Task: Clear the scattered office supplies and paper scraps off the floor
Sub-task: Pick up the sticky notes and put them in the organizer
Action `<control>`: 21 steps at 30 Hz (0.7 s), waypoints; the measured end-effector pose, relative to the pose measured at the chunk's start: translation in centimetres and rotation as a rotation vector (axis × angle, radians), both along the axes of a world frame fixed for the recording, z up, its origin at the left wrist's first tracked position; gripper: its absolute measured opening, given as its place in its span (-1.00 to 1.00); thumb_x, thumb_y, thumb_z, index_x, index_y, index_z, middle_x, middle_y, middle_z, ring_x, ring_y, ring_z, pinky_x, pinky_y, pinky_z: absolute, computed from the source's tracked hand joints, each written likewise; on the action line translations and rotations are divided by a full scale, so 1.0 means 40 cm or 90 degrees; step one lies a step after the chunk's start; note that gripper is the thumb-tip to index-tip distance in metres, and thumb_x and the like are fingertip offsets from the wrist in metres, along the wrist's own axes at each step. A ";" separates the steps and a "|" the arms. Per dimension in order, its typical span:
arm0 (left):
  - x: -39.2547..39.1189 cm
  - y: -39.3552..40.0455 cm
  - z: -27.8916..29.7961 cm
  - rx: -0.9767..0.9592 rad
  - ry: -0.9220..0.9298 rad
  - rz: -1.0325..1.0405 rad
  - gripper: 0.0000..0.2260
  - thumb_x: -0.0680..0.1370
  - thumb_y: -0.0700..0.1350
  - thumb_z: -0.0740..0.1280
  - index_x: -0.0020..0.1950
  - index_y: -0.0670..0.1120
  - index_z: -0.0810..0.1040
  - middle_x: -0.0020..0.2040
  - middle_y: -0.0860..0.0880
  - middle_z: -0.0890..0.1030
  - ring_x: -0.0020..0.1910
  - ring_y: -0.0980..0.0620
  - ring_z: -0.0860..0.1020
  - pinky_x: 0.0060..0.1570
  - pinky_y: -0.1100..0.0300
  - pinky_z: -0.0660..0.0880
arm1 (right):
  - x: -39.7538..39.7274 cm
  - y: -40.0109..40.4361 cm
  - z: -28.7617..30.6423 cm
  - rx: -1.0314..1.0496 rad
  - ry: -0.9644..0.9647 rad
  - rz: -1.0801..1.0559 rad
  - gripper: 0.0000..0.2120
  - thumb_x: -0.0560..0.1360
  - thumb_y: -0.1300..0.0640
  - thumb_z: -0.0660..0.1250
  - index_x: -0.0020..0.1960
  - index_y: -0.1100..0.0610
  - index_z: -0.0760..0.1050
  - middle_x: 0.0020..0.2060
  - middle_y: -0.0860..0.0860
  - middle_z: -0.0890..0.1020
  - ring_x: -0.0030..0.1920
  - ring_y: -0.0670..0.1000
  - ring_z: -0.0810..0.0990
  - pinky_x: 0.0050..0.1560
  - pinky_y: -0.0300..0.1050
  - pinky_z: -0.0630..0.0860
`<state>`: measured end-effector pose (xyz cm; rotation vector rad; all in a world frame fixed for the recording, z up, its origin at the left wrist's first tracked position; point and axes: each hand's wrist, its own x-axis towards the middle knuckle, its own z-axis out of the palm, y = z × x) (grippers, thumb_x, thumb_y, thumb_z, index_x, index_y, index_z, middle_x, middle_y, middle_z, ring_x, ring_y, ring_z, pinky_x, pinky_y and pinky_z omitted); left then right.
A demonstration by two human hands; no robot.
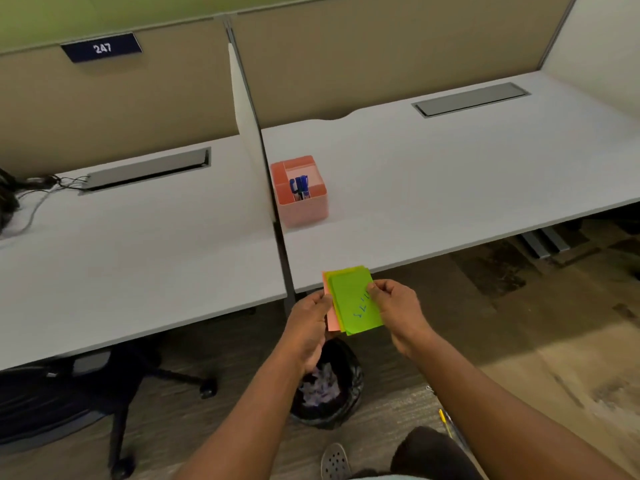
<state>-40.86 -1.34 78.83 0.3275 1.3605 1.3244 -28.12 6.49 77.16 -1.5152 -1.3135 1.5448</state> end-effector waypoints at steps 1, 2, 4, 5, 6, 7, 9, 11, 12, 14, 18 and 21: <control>-0.007 0.015 -0.001 0.005 -0.012 0.003 -0.76 0.66 -0.19 0.13 0.06 -0.15 0.60 -0.02 -0.16 0.69 -0.06 -0.10 0.63 0.17 -0.13 0.49 | -0.017 0.006 -0.003 0.005 -0.016 -0.011 -0.87 0.55 0.15 0.33 -0.16 0.08 0.60 -0.19 0.04 0.68 -0.20 -0.01 0.61 -0.11 0.00 0.56; -0.011 0.031 -0.004 0.009 -0.022 0.006 -0.76 0.67 -0.19 0.12 0.08 -0.16 0.59 0.00 -0.17 0.69 -0.04 -0.11 0.63 0.19 -0.13 0.48 | -0.031 0.014 -0.007 0.009 -0.034 -0.020 -0.87 0.56 0.15 0.32 -0.14 0.08 0.60 -0.19 0.04 0.69 -0.17 0.02 0.63 -0.07 0.03 0.58; -0.013 0.067 -0.013 0.013 -0.031 0.014 -0.75 0.67 -0.17 0.10 0.14 -0.17 0.56 0.06 -0.18 0.68 0.01 -0.11 0.63 0.21 -0.11 0.47 | -0.058 0.037 -0.014 0.014 -0.054 -0.027 -0.87 0.56 0.17 0.28 -0.10 0.08 0.60 -0.15 0.04 0.69 -0.10 0.07 0.66 -0.01 0.07 0.59; -0.012 0.087 -0.017 0.008 -0.021 0.021 -0.76 0.67 -0.17 0.10 0.17 -0.16 0.54 0.10 -0.18 0.66 0.06 -0.12 0.62 0.23 -0.10 0.47 | -0.071 0.051 -0.017 0.016 -0.057 -0.025 -0.87 0.57 0.18 0.26 -0.06 0.08 0.59 -0.12 0.05 0.69 -0.07 0.08 0.66 0.02 0.08 0.60; -0.012 0.108 -0.020 0.001 -0.001 0.026 -0.78 0.67 -0.17 0.11 0.21 -0.15 0.51 0.13 -0.18 0.64 0.10 -0.13 0.61 0.23 -0.08 0.47 | -0.087 0.066 -0.019 0.019 -0.065 -0.019 -0.86 0.57 0.18 0.24 -0.02 0.07 0.59 -0.10 0.04 0.68 -0.05 0.07 0.66 0.04 0.07 0.59; -0.012 0.127 -0.021 -0.007 0.028 0.025 -0.79 0.67 -0.17 0.13 0.23 -0.13 0.47 0.14 -0.17 0.63 0.12 -0.13 0.59 0.23 -0.07 0.48 | -0.102 0.081 -0.021 0.023 -0.078 -0.006 -0.85 0.58 0.17 0.23 0.03 0.06 0.57 -0.08 0.03 0.67 -0.05 0.04 0.65 0.04 0.05 0.59; -0.021 0.161 -0.022 -0.022 0.102 0.007 -0.82 0.64 -0.18 0.16 0.23 -0.06 0.42 0.12 -0.11 0.61 0.10 -0.07 0.59 0.17 -0.01 0.51 | -0.134 0.111 -0.026 0.024 -0.097 0.034 -0.84 0.59 0.12 0.20 0.08 0.02 0.53 -0.06 -0.02 0.65 -0.06 -0.03 0.62 -0.05 -0.04 0.57; -0.049 0.198 -0.026 -0.043 0.191 -0.027 -0.80 0.59 -0.21 0.17 0.17 0.02 0.40 0.05 -0.04 0.59 0.03 0.02 0.59 0.06 0.07 0.54 | -0.167 0.151 -0.030 0.017 -0.097 0.077 -0.83 0.60 0.10 0.16 0.12 0.01 0.50 -0.06 -0.05 0.61 -0.07 -0.09 0.59 -0.18 -0.15 0.50; -0.070 0.221 -0.026 -0.055 0.241 -0.047 -0.79 0.56 -0.21 0.17 0.13 0.04 0.41 0.02 -0.03 0.59 0.00 0.03 0.59 0.02 0.08 0.54 | -0.183 0.178 -0.031 0.021 -0.100 0.102 -0.82 0.61 0.10 0.15 0.14 0.02 0.49 -0.06 -0.06 0.60 -0.08 -0.11 0.57 -0.20 -0.18 0.46; -0.122 0.272 -0.023 -0.085 0.359 -0.075 -0.79 0.52 -0.20 0.19 0.09 0.04 0.43 -0.02 -0.01 0.58 -0.05 0.04 0.57 -0.04 0.06 0.53 | -0.213 0.241 -0.025 0.040 -0.115 0.154 -0.81 0.59 0.12 0.17 0.15 0.04 0.49 -0.05 -0.06 0.61 -0.06 -0.09 0.57 -0.17 -0.17 0.46; -0.231 0.374 -0.005 -0.145 0.549 -0.038 -0.86 0.52 -0.11 0.30 0.05 0.06 0.54 -0.15 0.12 0.57 -0.18 0.18 0.54 -0.28 0.35 0.41 | -0.276 0.400 0.002 0.106 -0.178 0.270 -0.85 0.55 0.11 0.27 0.12 0.06 0.51 -0.01 -0.03 0.63 0.01 0.00 0.58 0.02 -0.08 0.50; -0.303 0.455 0.018 -0.170 0.627 0.015 -0.93 0.47 -0.04 0.39 -0.10 -0.01 0.60 -0.26 0.08 0.59 -0.28 0.15 0.55 -0.38 0.39 0.39 | -0.345 0.523 0.024 0.185 -0.184 0.351 -0.81 0.56 0.06 0.31 0.15 0.06 0.53 0.01 -0.04 0.64 0.00 -0.04 0.58 0.04 -0.16 0.49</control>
